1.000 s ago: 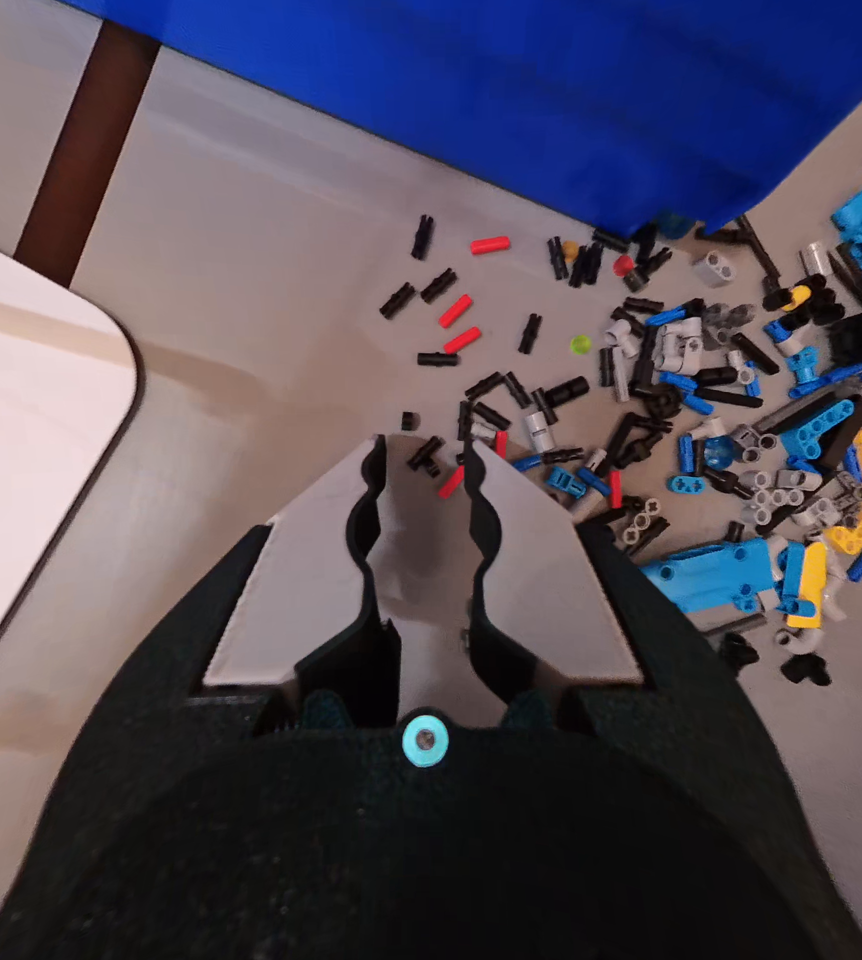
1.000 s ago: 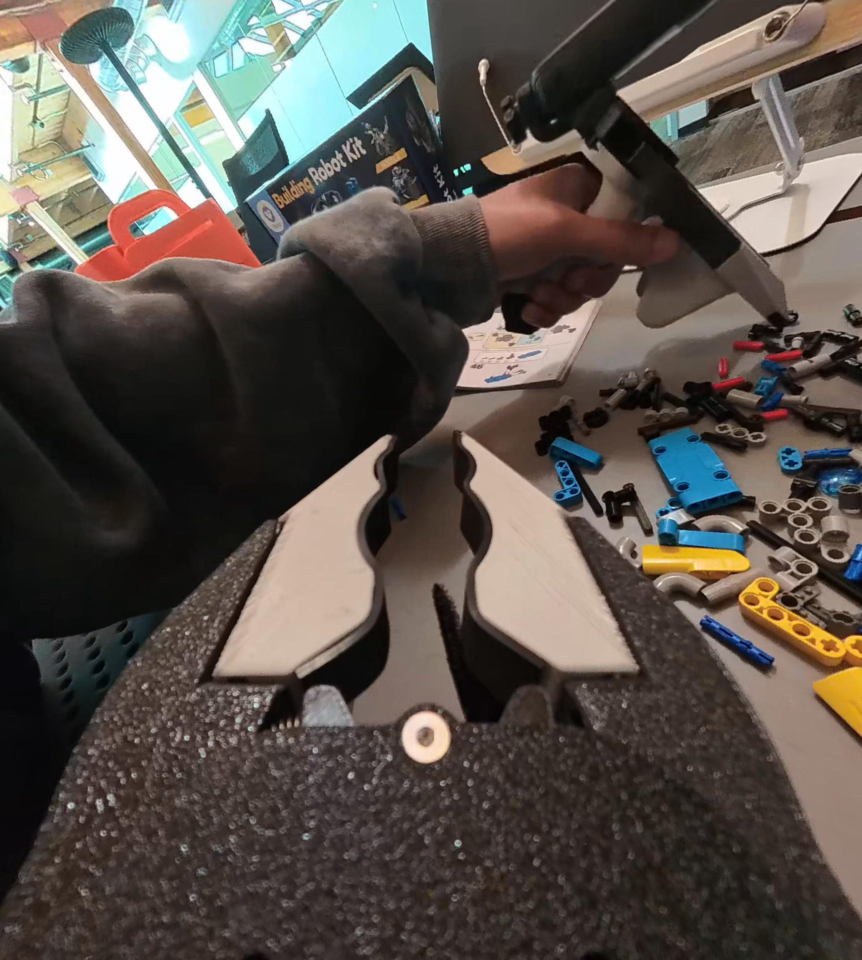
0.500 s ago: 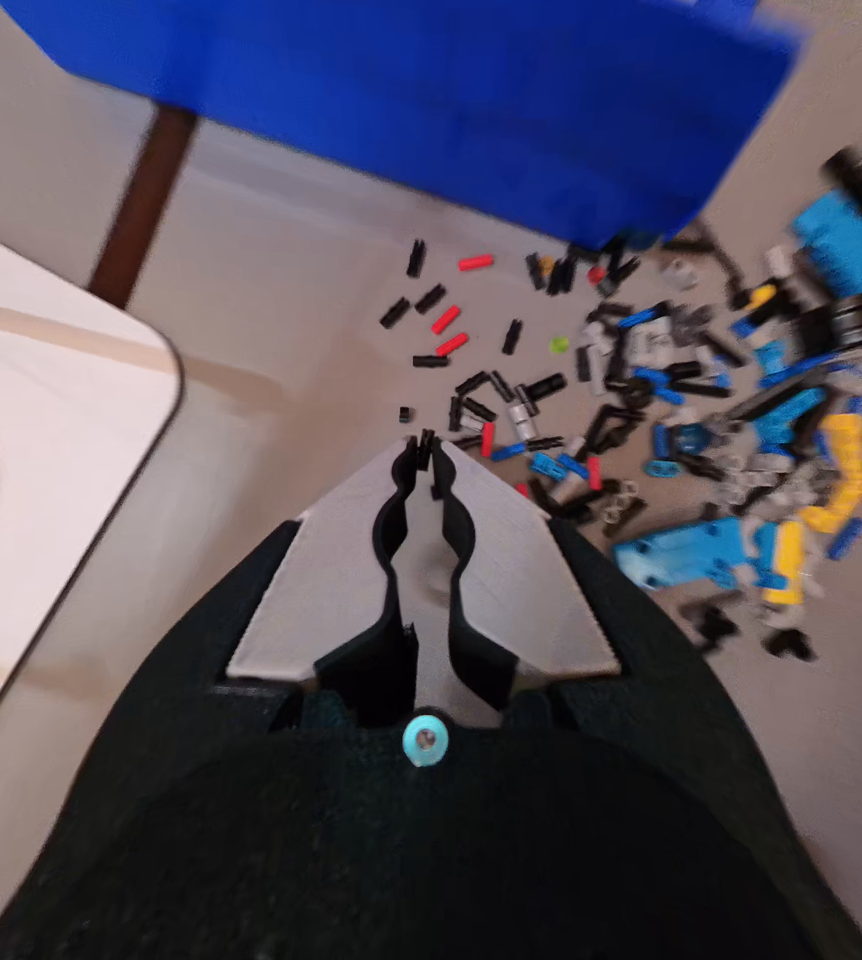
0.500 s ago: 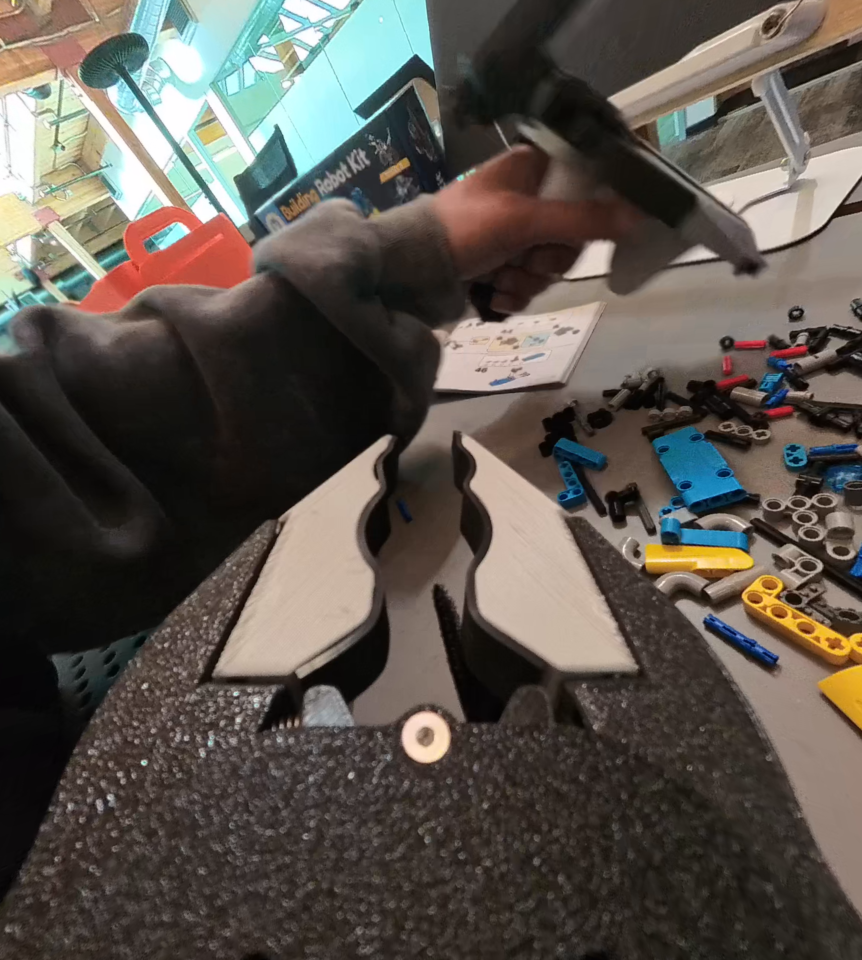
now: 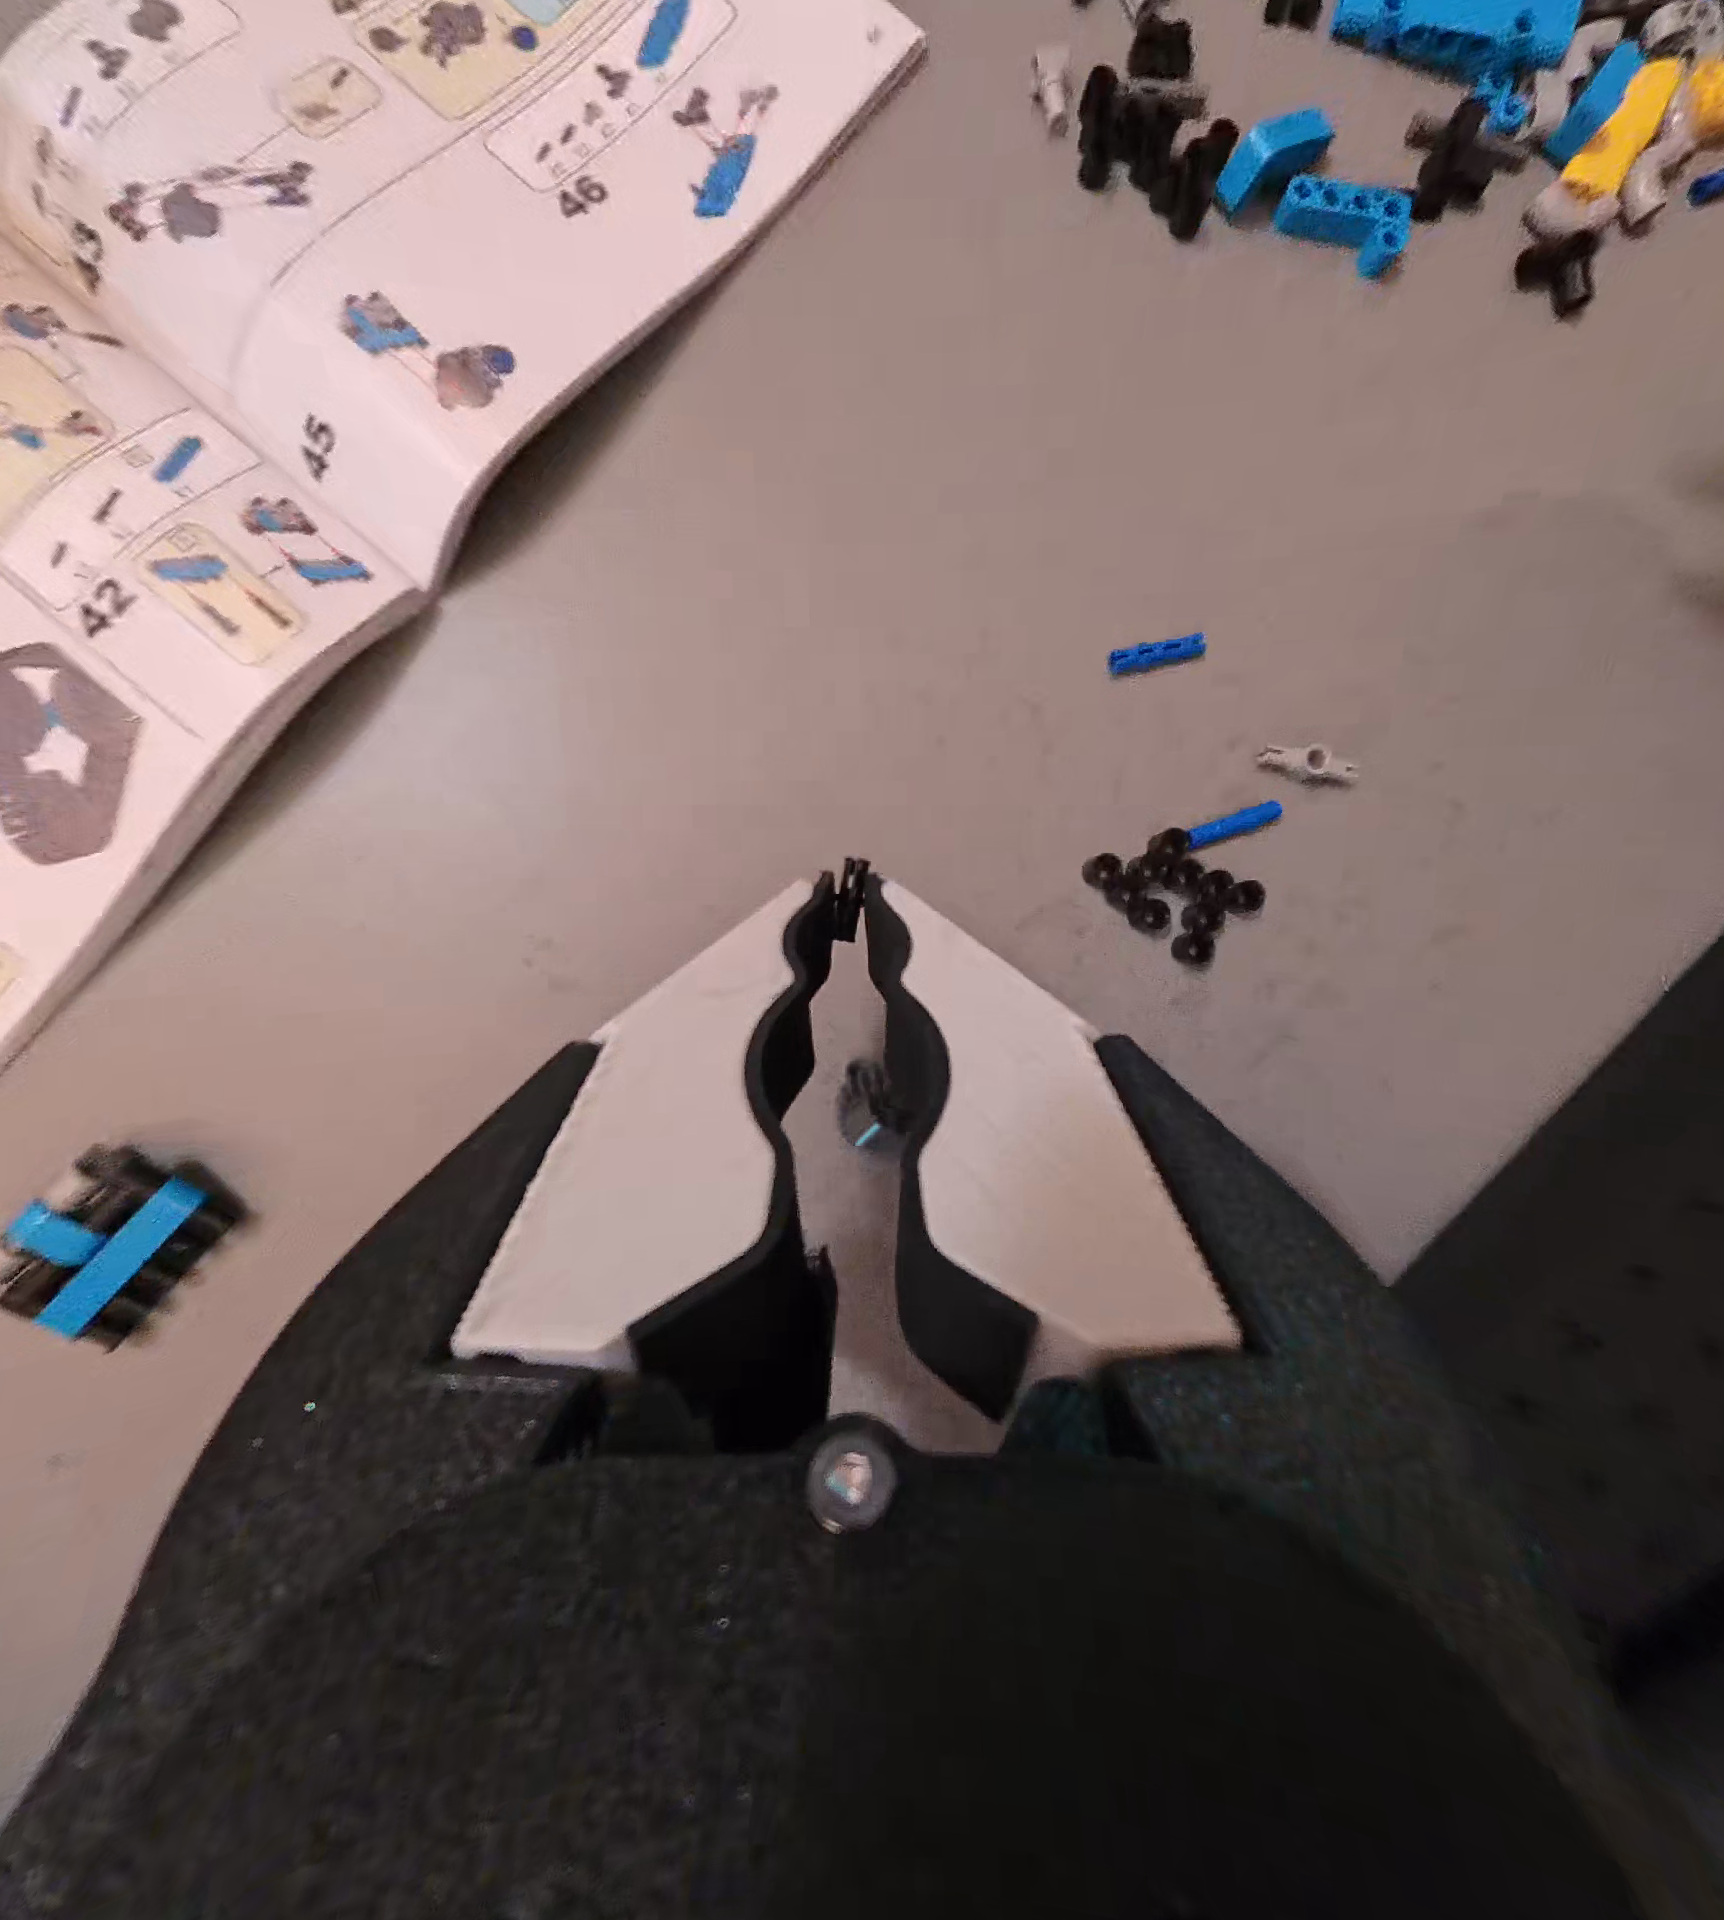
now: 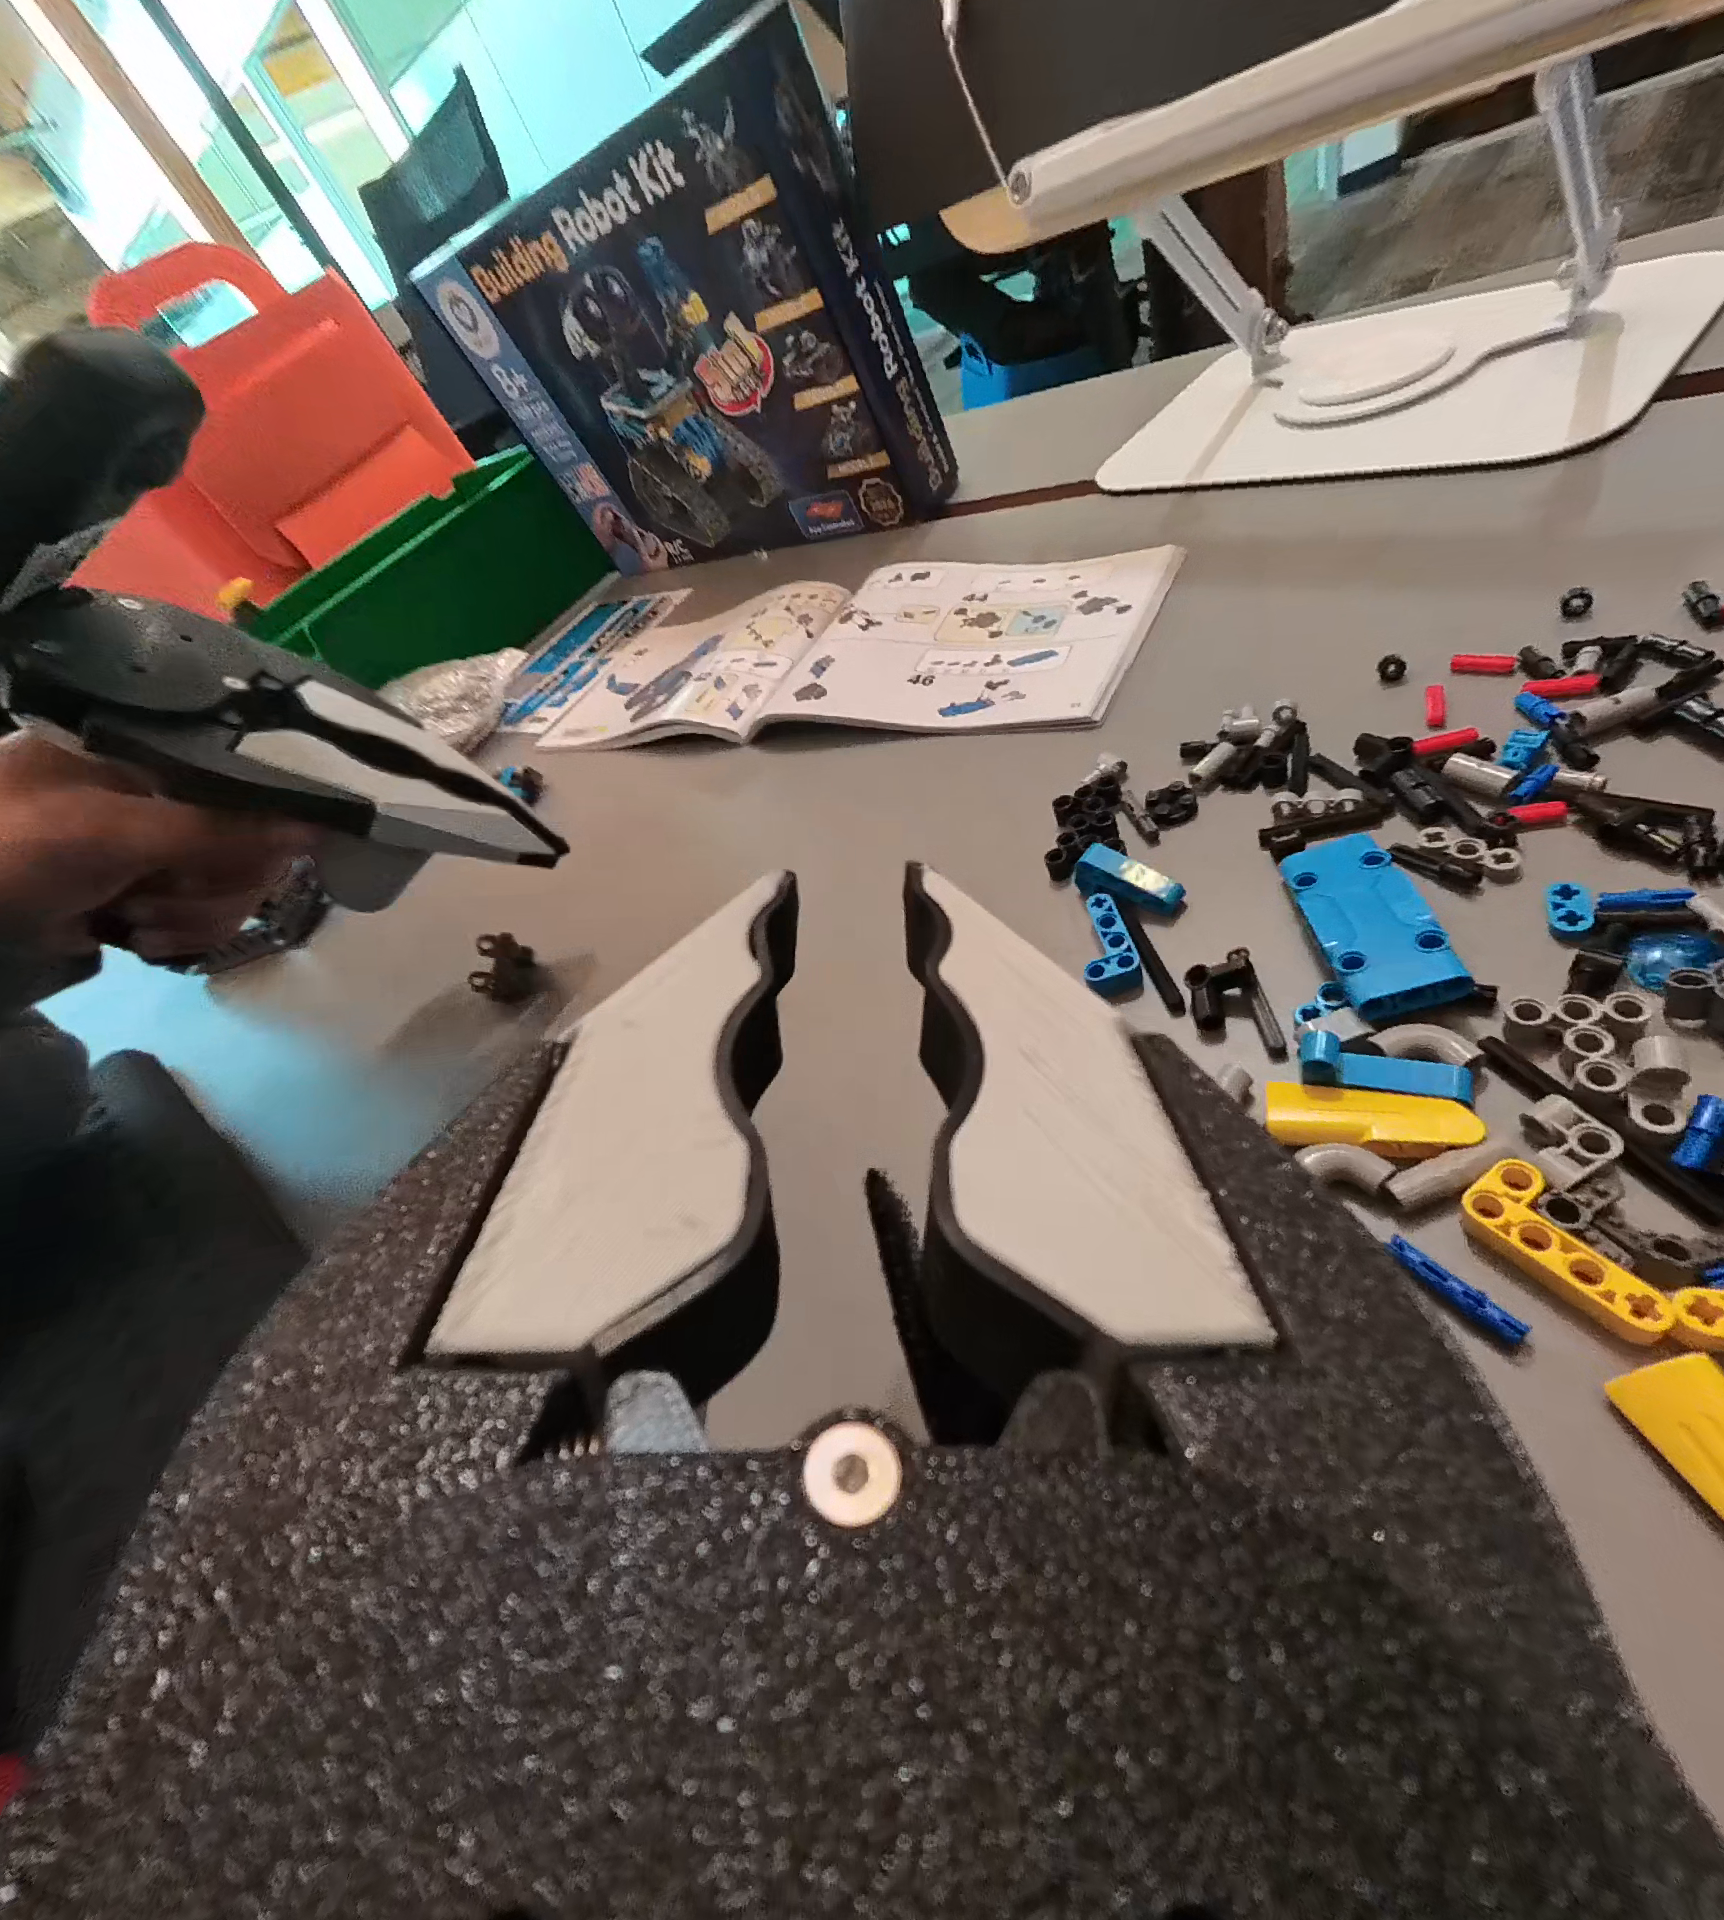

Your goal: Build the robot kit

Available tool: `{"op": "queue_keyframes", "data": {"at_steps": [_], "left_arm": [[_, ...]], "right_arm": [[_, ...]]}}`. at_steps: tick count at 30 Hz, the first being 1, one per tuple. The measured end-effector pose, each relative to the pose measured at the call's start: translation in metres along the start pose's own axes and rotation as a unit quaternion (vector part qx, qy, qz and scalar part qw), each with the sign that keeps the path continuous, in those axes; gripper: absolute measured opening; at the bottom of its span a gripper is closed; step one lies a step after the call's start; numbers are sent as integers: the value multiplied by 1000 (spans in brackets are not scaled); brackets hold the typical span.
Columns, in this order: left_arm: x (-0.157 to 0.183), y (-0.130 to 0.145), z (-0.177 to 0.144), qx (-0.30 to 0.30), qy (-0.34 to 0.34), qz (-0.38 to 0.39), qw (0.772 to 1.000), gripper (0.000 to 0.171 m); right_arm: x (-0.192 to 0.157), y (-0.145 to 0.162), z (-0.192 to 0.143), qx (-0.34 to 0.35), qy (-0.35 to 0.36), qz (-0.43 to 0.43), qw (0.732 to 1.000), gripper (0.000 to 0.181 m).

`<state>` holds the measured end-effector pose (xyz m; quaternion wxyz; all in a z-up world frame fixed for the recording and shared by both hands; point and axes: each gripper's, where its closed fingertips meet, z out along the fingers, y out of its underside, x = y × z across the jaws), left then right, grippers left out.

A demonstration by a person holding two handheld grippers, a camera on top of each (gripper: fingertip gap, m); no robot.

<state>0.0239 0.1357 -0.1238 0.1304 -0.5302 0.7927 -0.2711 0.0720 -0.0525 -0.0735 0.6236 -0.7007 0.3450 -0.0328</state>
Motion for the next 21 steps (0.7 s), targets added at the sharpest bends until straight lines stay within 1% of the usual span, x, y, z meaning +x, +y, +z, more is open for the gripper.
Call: {"op": "queue_keyframes", "data": {"at_steps": [3,7,9,11,13,14,15,16,17,18,19,21], "left_arm": [[6,-8,10,15,20,24,999,5],[8,-8,31,8,33,56,998,5],[10,-6,39,11,32,65,997,6],[13,-1,45,9,33,73,997,6],[18,0,47,21,45,68,996,5],[20,0,47,25,49,65,996,6],[21,1,48,26,52,64,996,9],[20,1,48,30,51,63,996,15],[19,-2,46,43,50,60,996,24],[17,-4,42,58,51,52,996,37],[15,-7,36,75,59,39,995,39],[9,-15,15,124,76,10,989,47]], "right_arm": [[3,6,5,-19,10,-6,1000,20],[4,12,9,-44,23,-14,999,20],[3,18,14,-75,27,-27,996,20],[4,22,21,-116,32,-58,991,21],[1,15,32,-143,37,-92,985,22],[-2,9,39,-156,34,-101,982,27],[-3,5,47,-173,37,-106,979,35],[-3,0,55,-186,41,-111,975,40],[-5,-3,63,-191,41,-116,974,41],[-7,-3,72,-191,35,-117,974,40],[-10,1,80,-193,26,-112,975,38],[-12,20,87,-212,14,-86,973,36]]}}
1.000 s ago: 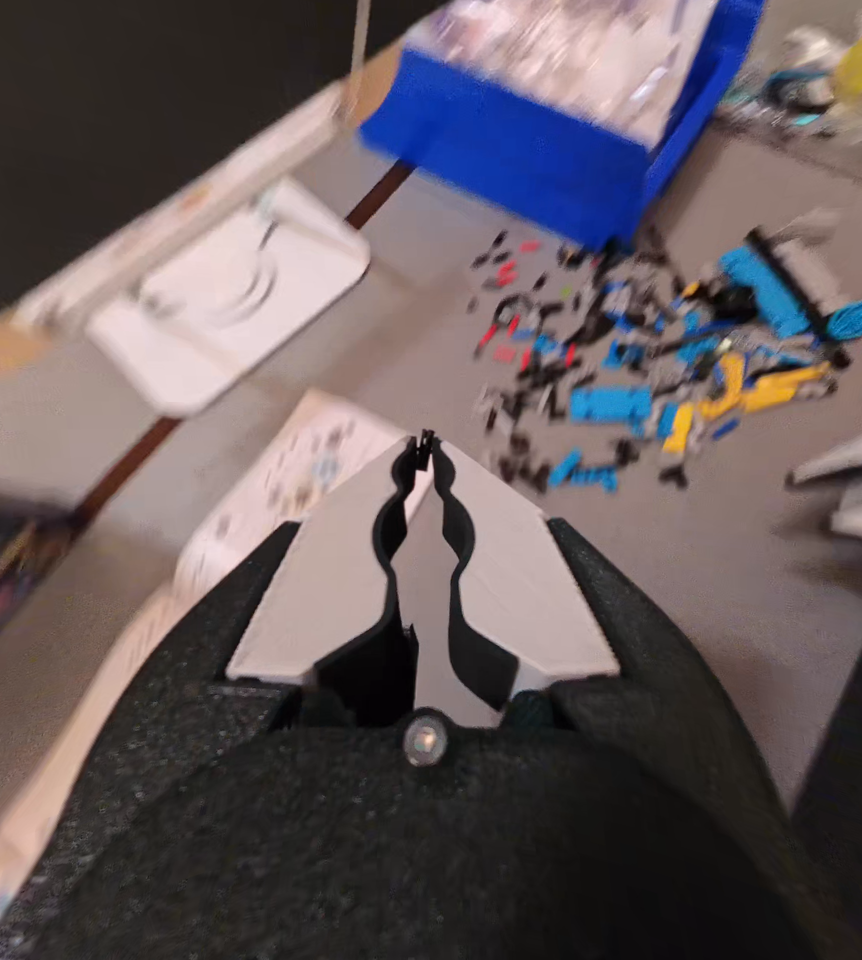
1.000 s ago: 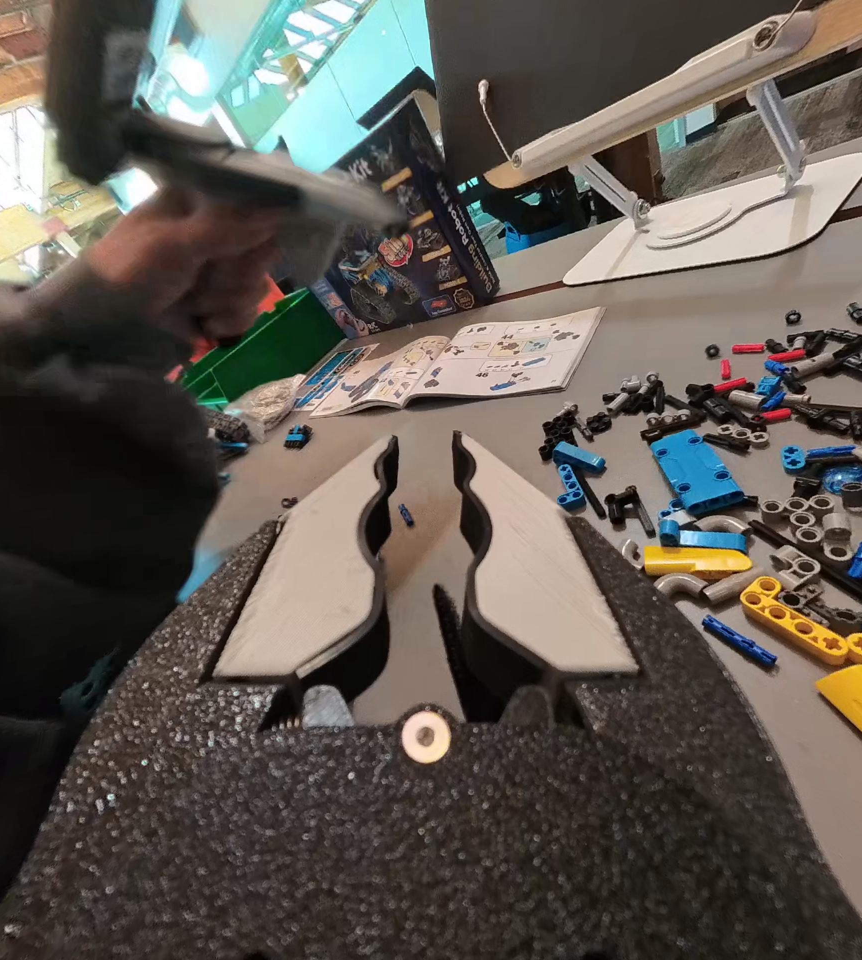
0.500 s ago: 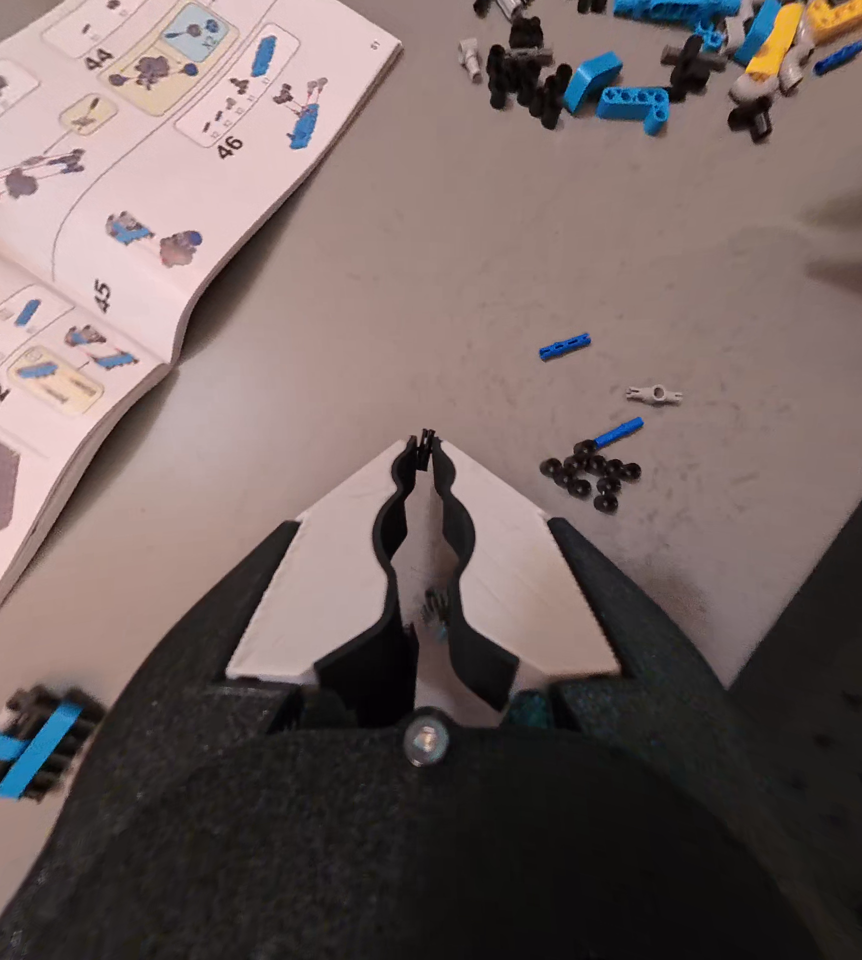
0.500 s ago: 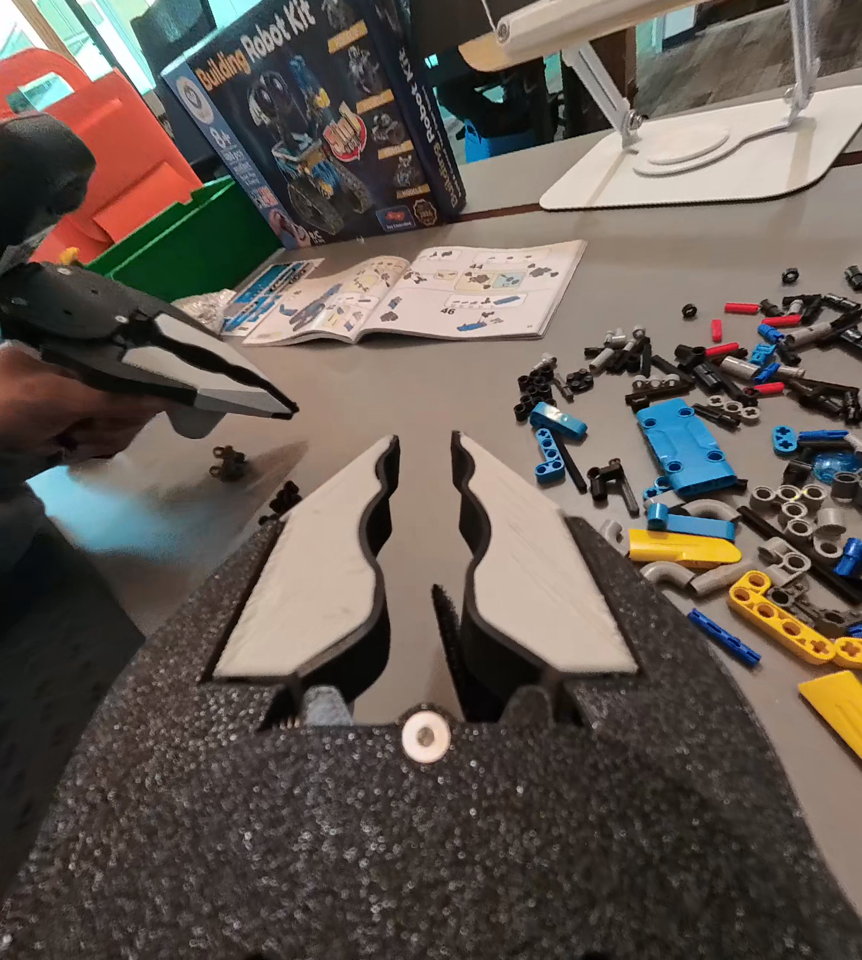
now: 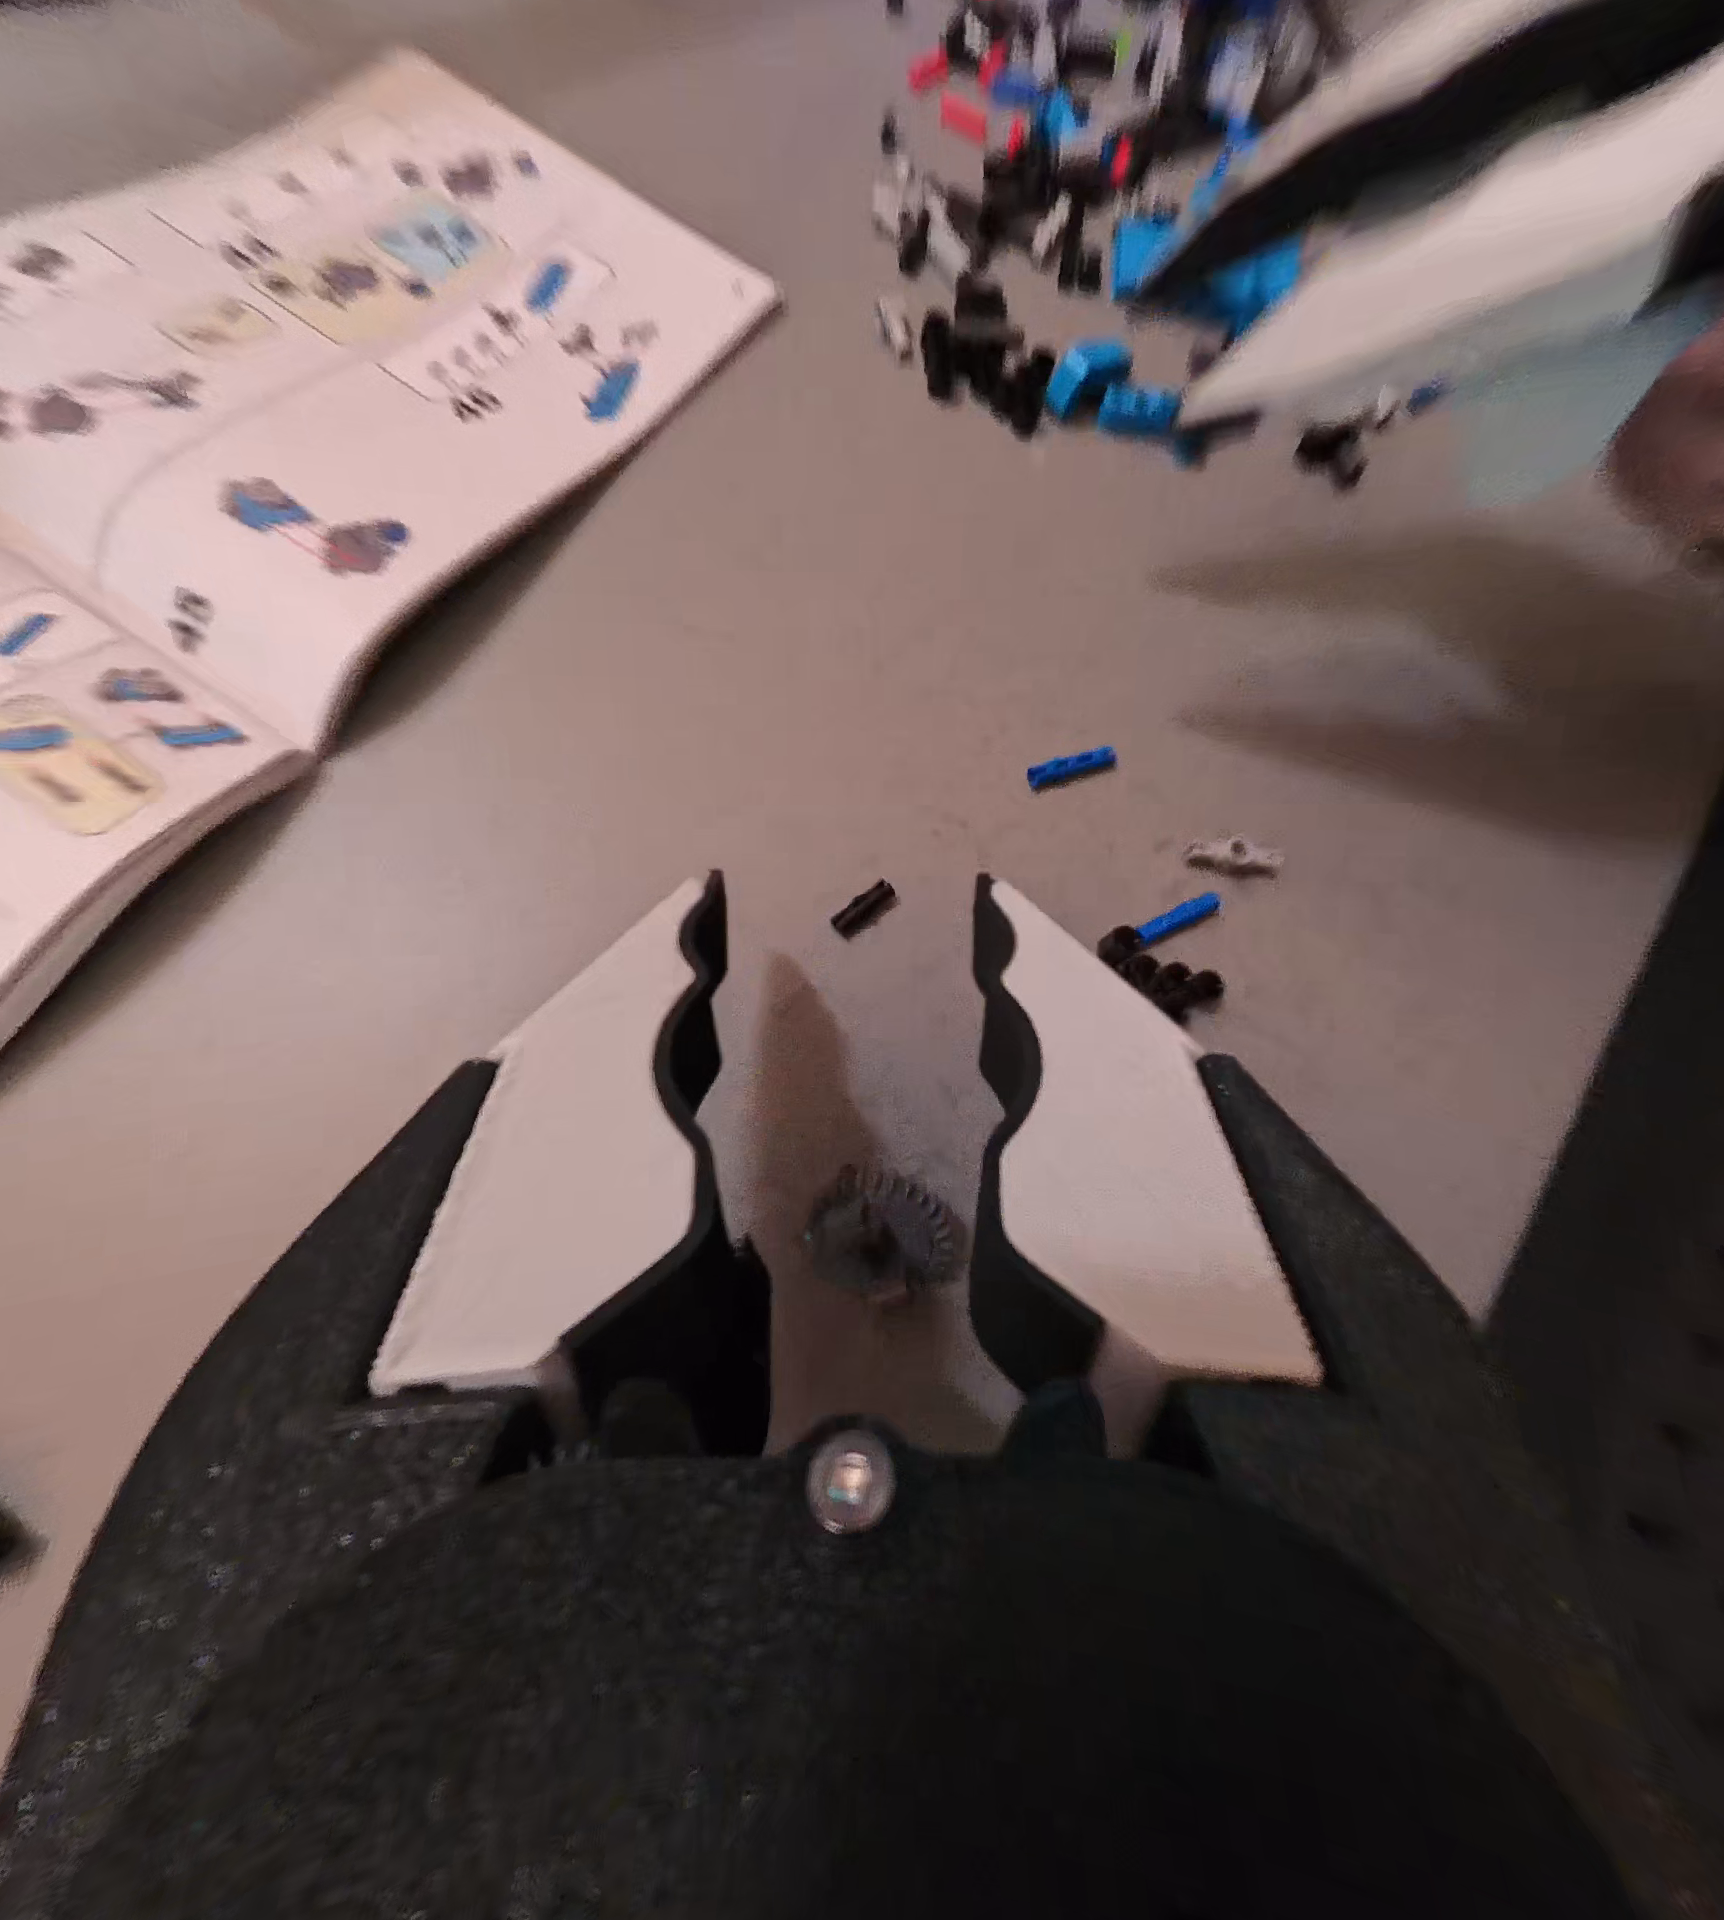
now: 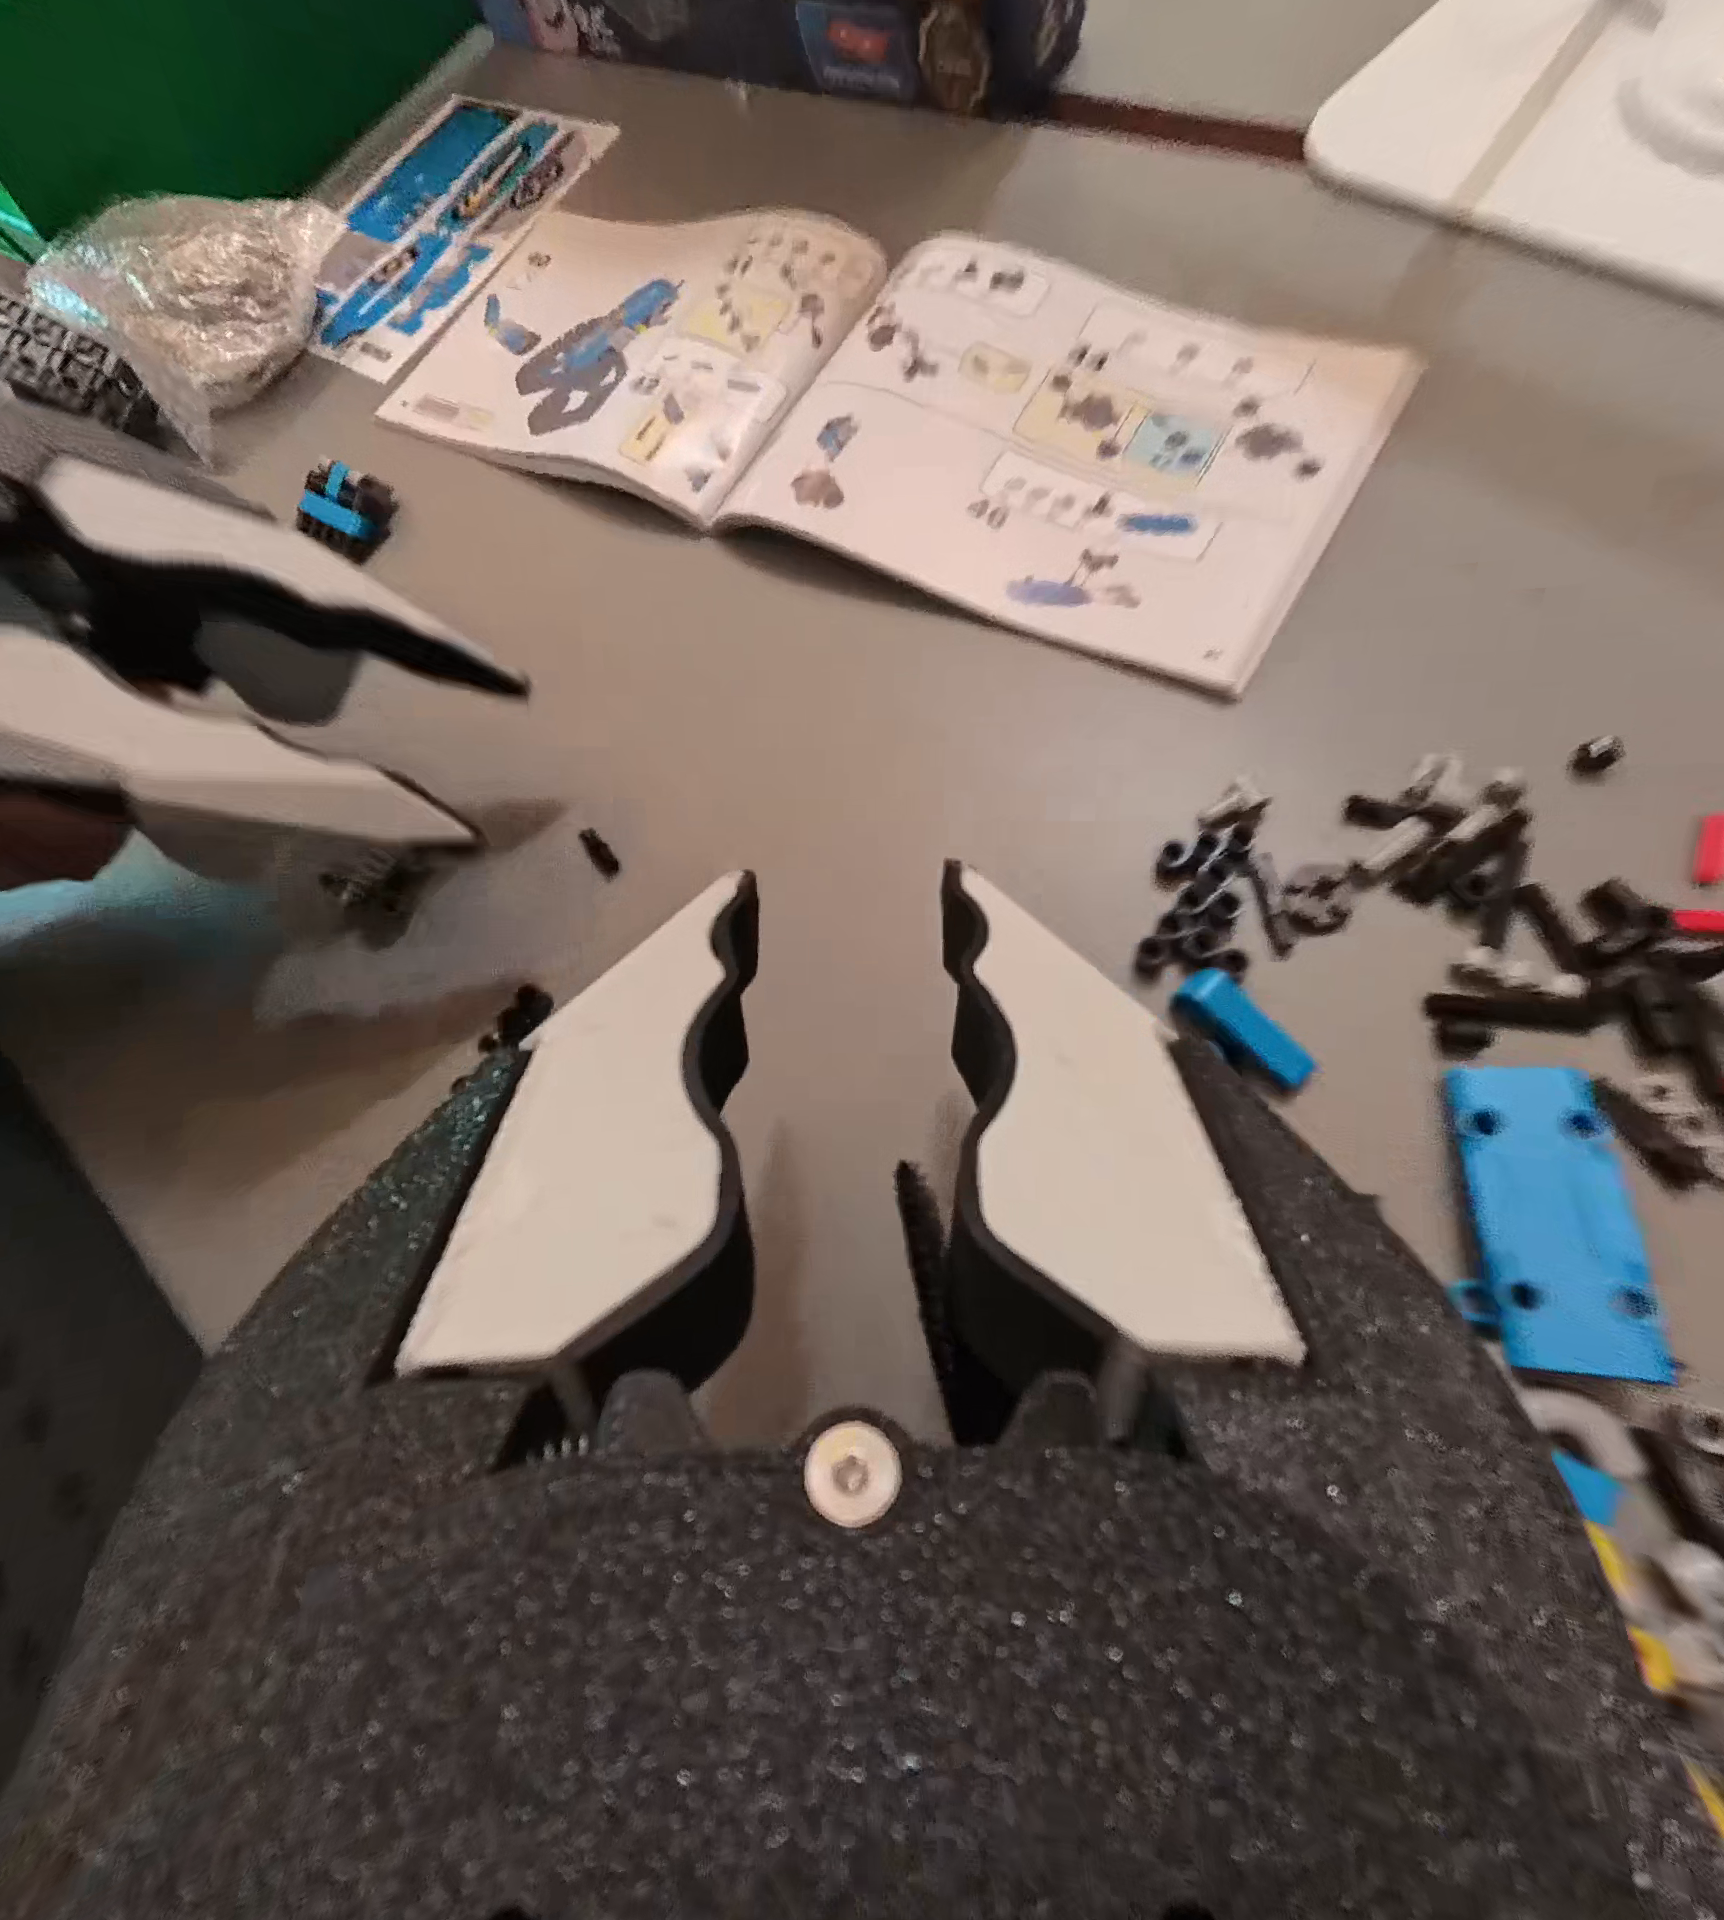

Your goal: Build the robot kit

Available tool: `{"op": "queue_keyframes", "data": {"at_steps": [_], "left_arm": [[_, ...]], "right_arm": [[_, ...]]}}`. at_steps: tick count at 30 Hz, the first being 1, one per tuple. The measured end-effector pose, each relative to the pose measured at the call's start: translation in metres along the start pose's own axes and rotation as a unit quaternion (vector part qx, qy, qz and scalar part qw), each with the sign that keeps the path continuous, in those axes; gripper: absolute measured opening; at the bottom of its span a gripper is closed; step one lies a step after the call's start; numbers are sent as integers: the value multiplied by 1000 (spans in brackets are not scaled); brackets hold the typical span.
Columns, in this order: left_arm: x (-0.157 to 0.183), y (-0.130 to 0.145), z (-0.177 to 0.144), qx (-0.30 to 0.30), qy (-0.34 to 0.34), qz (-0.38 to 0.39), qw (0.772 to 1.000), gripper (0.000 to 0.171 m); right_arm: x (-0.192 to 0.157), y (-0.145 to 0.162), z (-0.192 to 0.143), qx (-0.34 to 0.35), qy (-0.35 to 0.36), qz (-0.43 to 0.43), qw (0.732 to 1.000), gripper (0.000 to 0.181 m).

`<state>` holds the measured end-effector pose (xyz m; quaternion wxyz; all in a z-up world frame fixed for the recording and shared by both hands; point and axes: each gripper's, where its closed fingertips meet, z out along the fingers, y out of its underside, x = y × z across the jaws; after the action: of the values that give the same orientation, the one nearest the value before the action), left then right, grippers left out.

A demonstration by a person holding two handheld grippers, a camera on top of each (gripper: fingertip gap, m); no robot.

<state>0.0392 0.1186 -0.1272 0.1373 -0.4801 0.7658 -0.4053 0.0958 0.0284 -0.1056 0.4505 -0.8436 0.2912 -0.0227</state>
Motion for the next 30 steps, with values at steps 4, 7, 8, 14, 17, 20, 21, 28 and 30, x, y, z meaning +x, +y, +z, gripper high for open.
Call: {"op": "queue_keyframes", "data": {"at_steps": [4,7,8,14,17,20,21,28,30], "left_arm": [[-11,-9,-46,94,-9,-3,996,49],[-16,-1,-68,130,-49,28,990,49],[-18,0,-73,144,-66,39,987,48],[-40,10,-73,155,-114,-19,981,40],[-47,12,-70,141,-105,-93,980,40],[-51,-6,-75,164,-57,-217,961,40],[-55,-13,-76,172,-51,-242,954,40],[-94,-43,-53,214,-116,-177,954,40],[-97,-47,-46,225,-116,-157,955,40]], "right_arm": [[-8,18,0,23,5,14,1000,29],[-7,27,-8,27,33,-8,999,26],[-9,29,-9,30,35,-20,999,26],[-24,12,4,30,-9,-37,999,26],[-19,-18,17,15,-13,-64,998,27],[-8,-54,35,19,5,-81,997,27],[-8,-65,43,32,1,-83,996,27],[3,-74,84,90,-4,-47,995,31],[2,-68,80,100,12,-71,992,31]]}}
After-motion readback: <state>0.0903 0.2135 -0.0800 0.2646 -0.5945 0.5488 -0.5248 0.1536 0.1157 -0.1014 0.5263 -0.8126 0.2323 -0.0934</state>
